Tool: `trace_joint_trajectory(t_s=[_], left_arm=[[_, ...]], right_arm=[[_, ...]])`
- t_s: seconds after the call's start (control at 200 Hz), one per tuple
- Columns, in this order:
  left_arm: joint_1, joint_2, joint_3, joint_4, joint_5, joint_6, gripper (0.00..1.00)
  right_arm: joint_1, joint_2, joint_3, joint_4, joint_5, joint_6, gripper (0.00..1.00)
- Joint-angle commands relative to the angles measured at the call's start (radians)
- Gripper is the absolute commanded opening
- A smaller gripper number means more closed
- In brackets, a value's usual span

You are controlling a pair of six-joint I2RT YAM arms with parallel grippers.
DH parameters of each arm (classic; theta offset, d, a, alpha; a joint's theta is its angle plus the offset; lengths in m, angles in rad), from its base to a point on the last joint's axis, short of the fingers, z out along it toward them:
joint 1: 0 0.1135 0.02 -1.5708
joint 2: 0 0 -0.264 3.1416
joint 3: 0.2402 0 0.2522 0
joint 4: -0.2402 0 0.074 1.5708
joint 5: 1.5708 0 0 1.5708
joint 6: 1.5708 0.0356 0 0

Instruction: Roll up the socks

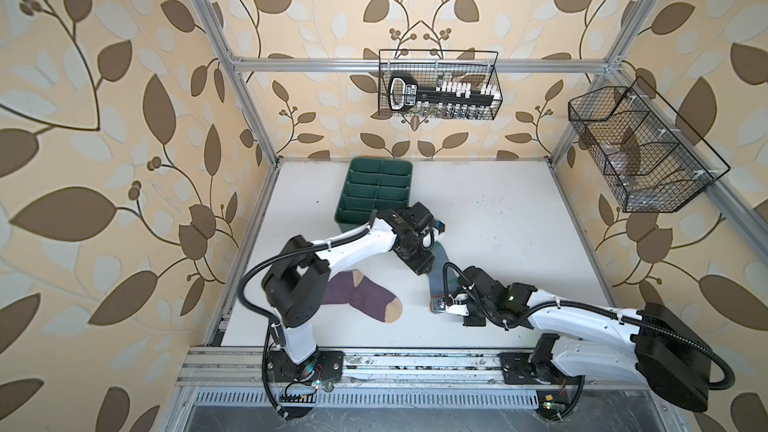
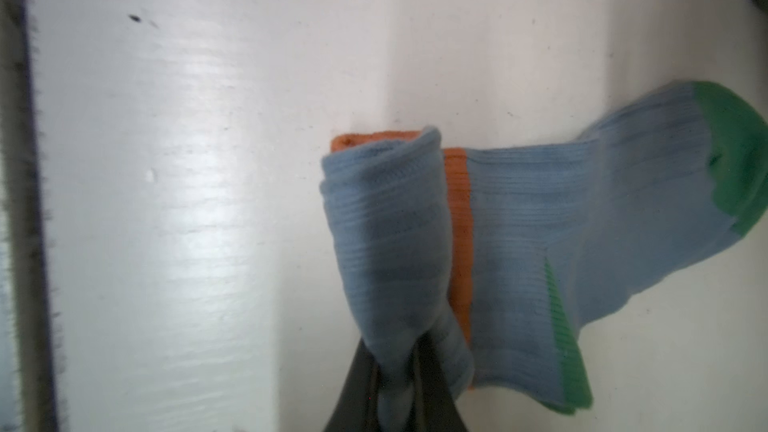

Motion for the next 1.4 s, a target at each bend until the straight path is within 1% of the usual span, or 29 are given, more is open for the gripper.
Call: trace_joint_trajectory(t_s=[0.0, 0.045, 0.09, 0.205, 0.28, 0.415, 0.46, 0.5, 0.53, 0.59, 0.655, 0.745, 0.82, 0.95, 1.0, 1.075, 1.22, 1.27, 1.315, 1.35, 1.395], left_arm=[[0.0, -0.18, -0.033, 0.024, -0.228, -0.007, 0.56], [0.0, -0.226, -0.052, 0.021, -0.276, 0.007, 0.57], [0.0, -0.303, -0.071, 0.018, -0.306, 0.033, 0.57], [0.0, -0.449, -0.12, 0.011, -0.335, 0.103, 0.61], [-0.002, -0.527, -0.147, 0.006, -0.3, 0.157, 0.63], [-0.02, -0.628, -0.177, -0.016, -0.181, 0.237, 0.66], [-0.051, -0.646, -0.188, -0.029, -0.155, 0.263, 0.7], [-0.104, -0.648, -0.199, -0.044, -0.169, 0.295, 0.72], [-0.159, -0.641, -0.21, -0.055, -0.209, 0.315, 0.72], [-0.275, -0.6, -0.247, -0.064, -0.329, 0.345, 0.72], [-0.383, -0.537, -0.277, -0.072, -0.434, 0.352, 0.71], [-0.496, -0.456, -0.329, -0.048, -0.52, 0.346, 0.69], [-0.563, -0.396, -0.379, 0.03, -0.577, 0.337, 0.67], [-0.596, -0.264, -0.45, 0.24, -0.622, 0.313, 0.65], [-0.597, -0.181, -0.452, 0.307, -0.645, 0.305, 0.64], [-0.598, -0.093, -0.456, 0.413, -0.696, 0.302, 0.63], [-0.597, -0.004, -0.463, 0.511, -0.765, 0.305, 0.59], [-0.596, 0.006, -0.468, 0.526, -0.774, 0.297, 0.56], [-0.597, 0.007, -0.471, 0.524, -0.759, 0.29, 0.53], [-0.598, 0.01, -0.47, 0.521, -0.744, 0.281, 0.48], [-0.598, 0.017, -0.469, 0.521, -0.732, 0.272, 0.41]], right_arm=[[-0.029, 0.048, 0.092, -0.179, -0.153, 0.062, 0.0], [-0.043, 0.092, 0.134, -0.218, -0.176, 0.074, 0.0], [-0.057, 0.137, 0.174, -0.254, -0.201, 0.08, 0.0], [-0.068, 0.244, 0.24, -0.308, -0.232, 0.079, 0.0], [-0.068, 0.285, 0.253, -0.304, -0.233, 0.089, 0.0], [-0.068, 0.304, 0.256, -0.282, -0.223, 0.109, 0.0], [-0.071, 0.307, 0.257, -0.274, -0.221, 0.112, 0.0], [-0.072, 0.31, 0.258, -0.264, -0.223, 0.113, 0.0], [-0.076, 0.315, 0.261, -0.252, -0.225, 0.115, 0.0], [-0.091, 0.33, 0.269, -0.234, -0.237, 0.119, 0.0], [-0.112, 0.36, 0.286, -0.234, -0.265, 0.116, 0.0], [-0.128, 0.41, 0.321, -0.258, -0.298, 0.11, 0.0], [-0.135, 0.445, 0.344, -0.284, -0.313, 0.104, 0.0], [-0.151, 0.445, 0.348, -0.299, -0.325, 0.097, 0.0], [-0.153, 0.435, 0.343, -0.296, -0.329, 0.097, 0.0], [-0.155, 0.421, 0.337, -0.287, -0.33, 0.098, 0.0], [-0.155, 0.406, 0.331, -0.275, -0.339, 0.097, 0.0], [-0.156, 0.399, 0.327, -0.27, -0.341, 0.096, 0.0], [-0.154, 0.392, 0.322, -0.264, -0.341, 0.097, 0.0], [-0.155, 0.386, 0.319, -0.262, -0.342, 0.097, 0.0], [-0.155, 0.38, 0.319, -0.262, -0.344, 0.097, 0.0]])
